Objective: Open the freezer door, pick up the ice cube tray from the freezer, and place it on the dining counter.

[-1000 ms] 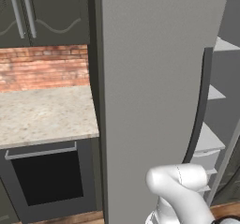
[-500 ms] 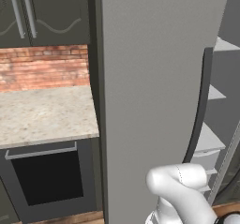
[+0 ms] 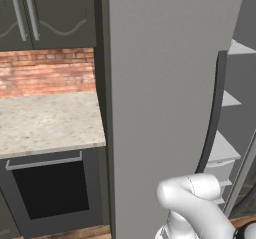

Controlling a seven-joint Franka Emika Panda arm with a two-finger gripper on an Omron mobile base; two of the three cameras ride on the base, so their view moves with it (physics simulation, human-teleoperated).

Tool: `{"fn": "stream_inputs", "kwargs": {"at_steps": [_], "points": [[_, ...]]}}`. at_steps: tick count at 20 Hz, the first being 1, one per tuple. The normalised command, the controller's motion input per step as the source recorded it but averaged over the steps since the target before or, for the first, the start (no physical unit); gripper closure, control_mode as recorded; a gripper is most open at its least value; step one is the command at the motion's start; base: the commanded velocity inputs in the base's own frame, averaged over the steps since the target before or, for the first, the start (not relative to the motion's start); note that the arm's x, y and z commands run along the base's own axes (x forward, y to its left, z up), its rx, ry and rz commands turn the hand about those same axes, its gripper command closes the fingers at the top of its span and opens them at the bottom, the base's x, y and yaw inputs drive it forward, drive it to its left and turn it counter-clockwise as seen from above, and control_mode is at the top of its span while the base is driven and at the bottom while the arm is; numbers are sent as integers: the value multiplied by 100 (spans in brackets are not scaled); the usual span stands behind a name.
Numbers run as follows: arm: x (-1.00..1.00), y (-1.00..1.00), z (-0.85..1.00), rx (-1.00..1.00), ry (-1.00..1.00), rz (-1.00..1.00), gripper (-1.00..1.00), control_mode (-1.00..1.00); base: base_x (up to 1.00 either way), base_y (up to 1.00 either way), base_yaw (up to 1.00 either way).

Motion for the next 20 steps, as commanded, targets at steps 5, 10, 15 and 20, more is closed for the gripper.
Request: {"fn": "stream_inputs", "kwargs": {"at_steps": [5,10,15,20], "points": [[0,-8,0,0,0,0,100,-100,0,0,0],[0,0,0,0,0,0,100,-100,0,0,0],[0,0,0,0,0,0,100,-100,0,0,0],[0,0,0,0,0,0,-100,-100,0,0,0]]}}
